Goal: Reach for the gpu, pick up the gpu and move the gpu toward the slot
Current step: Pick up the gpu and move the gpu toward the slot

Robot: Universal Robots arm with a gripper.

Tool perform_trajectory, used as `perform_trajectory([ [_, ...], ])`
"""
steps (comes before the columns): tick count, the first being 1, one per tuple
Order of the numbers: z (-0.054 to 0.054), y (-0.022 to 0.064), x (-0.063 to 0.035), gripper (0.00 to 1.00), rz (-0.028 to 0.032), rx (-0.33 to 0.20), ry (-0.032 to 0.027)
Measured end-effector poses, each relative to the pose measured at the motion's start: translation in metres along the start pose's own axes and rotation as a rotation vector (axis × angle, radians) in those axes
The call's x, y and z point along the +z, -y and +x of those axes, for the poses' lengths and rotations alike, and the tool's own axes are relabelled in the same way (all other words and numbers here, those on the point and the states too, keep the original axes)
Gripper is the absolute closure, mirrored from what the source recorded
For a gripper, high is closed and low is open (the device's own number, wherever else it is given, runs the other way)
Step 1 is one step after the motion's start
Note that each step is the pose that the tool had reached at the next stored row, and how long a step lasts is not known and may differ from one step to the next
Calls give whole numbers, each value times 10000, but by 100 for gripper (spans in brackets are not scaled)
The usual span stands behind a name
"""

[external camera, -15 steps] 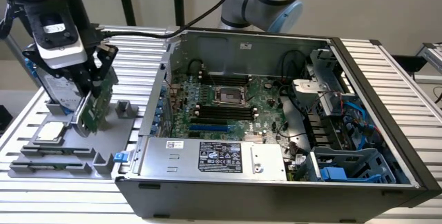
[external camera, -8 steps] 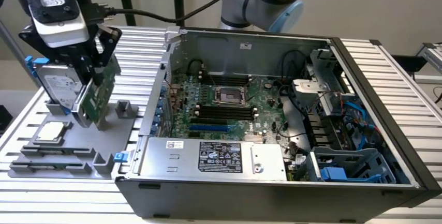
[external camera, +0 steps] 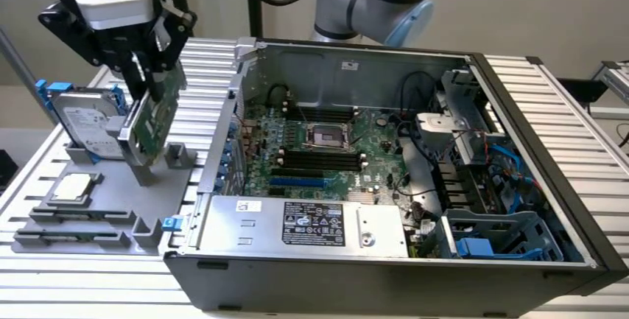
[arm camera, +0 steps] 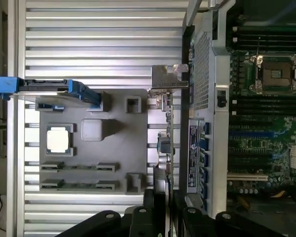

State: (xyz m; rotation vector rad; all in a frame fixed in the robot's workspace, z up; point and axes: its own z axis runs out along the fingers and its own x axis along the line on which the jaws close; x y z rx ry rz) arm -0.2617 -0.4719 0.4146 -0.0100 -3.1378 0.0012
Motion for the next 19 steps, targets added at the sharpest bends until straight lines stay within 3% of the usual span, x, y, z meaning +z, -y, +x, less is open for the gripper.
perform_trajectory([
  [6, -241, 14, -144, 74, -87, 0, -126],
  [19, -814, 51, -180, 74, -109, 1, -533],
])
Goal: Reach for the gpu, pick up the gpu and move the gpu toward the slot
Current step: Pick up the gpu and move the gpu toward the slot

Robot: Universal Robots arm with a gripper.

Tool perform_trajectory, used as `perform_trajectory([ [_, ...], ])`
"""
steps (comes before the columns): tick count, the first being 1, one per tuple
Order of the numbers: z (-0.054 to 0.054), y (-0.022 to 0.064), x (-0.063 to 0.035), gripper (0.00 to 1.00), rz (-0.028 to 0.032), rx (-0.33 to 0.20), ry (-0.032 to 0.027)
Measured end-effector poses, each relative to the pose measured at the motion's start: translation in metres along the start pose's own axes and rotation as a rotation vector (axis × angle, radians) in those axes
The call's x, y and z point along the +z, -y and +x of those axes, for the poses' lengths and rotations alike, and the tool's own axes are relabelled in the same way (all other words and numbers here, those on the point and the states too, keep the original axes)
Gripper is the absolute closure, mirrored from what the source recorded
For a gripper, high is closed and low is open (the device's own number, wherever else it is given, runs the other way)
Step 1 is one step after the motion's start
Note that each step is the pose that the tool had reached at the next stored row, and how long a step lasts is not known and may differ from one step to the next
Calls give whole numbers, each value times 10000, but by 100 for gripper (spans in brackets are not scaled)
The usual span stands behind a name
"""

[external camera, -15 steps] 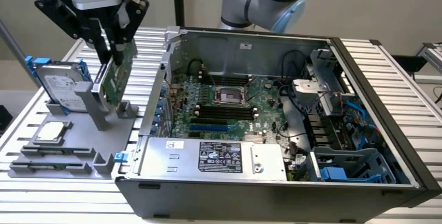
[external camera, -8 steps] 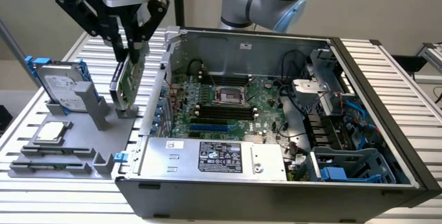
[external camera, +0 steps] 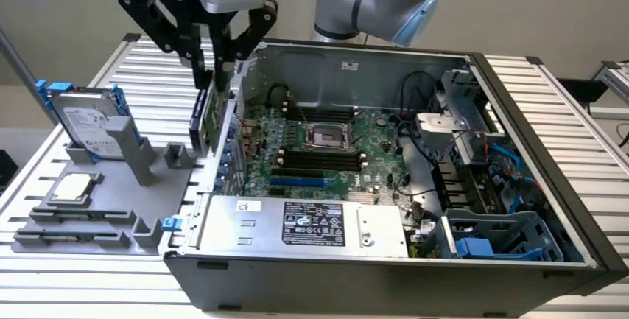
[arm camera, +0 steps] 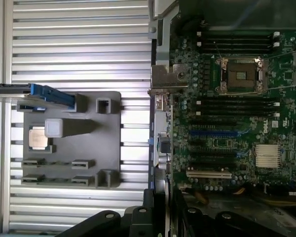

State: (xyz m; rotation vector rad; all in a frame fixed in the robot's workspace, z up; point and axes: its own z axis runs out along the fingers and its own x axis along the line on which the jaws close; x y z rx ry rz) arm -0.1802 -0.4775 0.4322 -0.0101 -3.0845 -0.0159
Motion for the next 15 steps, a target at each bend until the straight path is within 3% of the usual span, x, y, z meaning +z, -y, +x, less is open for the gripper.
perform_trajectory([
  [8, -366, 20, -21, 74, 2, 2, -266],
  [15, -683, 19, -37, 74, 2, 3, -353],
])
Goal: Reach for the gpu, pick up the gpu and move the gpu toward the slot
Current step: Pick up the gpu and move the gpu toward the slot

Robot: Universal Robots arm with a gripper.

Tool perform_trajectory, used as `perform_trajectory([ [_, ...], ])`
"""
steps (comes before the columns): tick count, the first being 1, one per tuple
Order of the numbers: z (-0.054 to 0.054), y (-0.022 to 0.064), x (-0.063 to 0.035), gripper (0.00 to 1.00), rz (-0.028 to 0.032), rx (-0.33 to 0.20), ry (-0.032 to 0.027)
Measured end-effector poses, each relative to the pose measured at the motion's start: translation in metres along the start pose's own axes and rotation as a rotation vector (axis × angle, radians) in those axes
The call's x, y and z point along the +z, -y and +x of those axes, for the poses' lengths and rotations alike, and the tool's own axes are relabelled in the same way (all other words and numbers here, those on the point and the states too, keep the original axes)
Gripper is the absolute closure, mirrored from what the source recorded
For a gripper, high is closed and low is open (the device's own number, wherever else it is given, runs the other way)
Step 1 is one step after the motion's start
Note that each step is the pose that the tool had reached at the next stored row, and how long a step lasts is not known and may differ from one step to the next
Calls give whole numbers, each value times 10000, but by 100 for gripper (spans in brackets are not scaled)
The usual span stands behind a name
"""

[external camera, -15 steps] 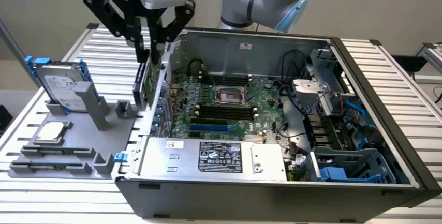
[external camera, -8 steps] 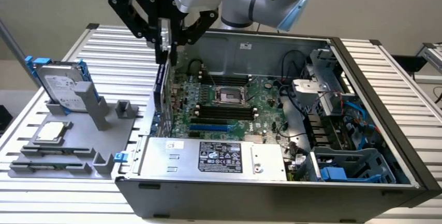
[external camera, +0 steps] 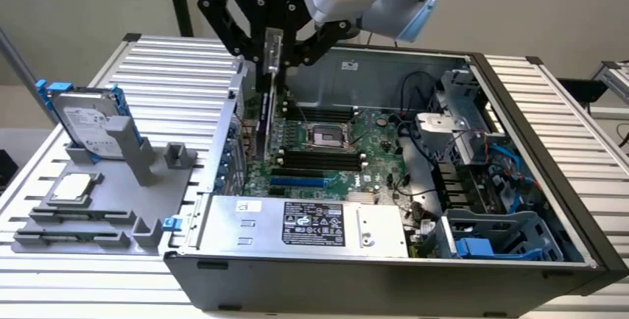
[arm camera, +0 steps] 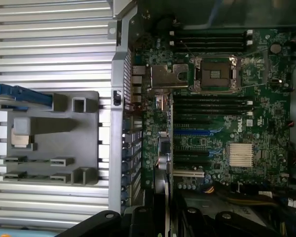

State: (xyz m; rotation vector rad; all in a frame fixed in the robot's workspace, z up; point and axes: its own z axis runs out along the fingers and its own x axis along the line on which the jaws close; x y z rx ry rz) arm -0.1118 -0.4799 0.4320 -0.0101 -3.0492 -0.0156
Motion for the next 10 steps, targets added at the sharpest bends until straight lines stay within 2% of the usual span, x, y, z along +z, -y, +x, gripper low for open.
perform_trajectory([
  [6, -274, -10, 6, 74, 1, 2, -22],
  [10, -450, -77, 50, 74, 19, 3, -26],
])
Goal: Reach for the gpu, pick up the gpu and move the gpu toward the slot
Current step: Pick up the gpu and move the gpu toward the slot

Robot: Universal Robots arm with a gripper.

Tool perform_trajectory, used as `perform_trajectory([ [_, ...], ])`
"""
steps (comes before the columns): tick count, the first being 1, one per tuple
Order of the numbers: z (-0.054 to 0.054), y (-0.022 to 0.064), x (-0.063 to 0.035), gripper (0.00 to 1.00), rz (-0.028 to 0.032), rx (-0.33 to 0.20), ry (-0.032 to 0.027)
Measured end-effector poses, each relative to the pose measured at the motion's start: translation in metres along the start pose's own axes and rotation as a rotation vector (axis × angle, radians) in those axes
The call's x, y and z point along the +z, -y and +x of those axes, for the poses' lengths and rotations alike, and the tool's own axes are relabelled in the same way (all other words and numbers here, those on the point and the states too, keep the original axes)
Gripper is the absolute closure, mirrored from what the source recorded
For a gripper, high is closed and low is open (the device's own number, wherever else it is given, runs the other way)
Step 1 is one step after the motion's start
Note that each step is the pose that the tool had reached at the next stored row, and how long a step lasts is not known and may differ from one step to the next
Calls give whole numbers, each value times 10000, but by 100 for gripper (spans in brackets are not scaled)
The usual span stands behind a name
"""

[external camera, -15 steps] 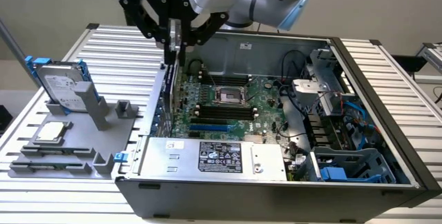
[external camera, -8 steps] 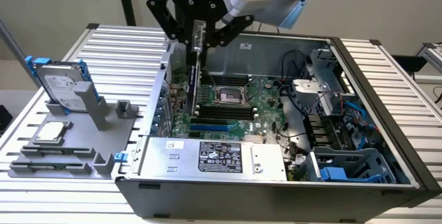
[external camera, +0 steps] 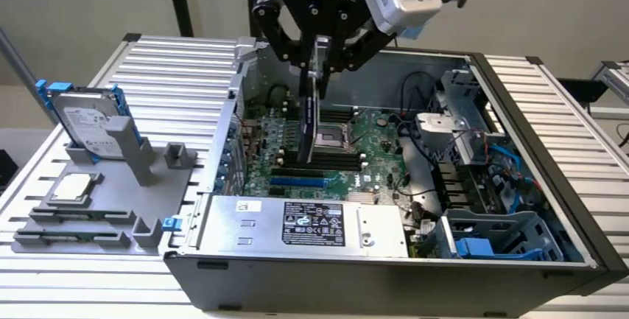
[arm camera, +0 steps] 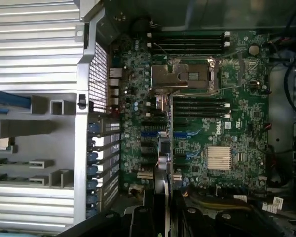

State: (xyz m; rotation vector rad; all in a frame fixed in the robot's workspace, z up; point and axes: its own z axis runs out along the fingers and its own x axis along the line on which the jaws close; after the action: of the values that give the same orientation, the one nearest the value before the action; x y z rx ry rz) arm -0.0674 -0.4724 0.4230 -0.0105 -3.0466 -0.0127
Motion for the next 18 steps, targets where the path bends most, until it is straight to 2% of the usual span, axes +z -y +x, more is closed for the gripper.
perform_trajectory([
  [7, -259, -149, 78, 74, 44, 4, 1],
  [14, -326, -213, 96, 74, 65, 8, 2],
  [18, -328, -311, 107, 74, 104, 9, 3],
])
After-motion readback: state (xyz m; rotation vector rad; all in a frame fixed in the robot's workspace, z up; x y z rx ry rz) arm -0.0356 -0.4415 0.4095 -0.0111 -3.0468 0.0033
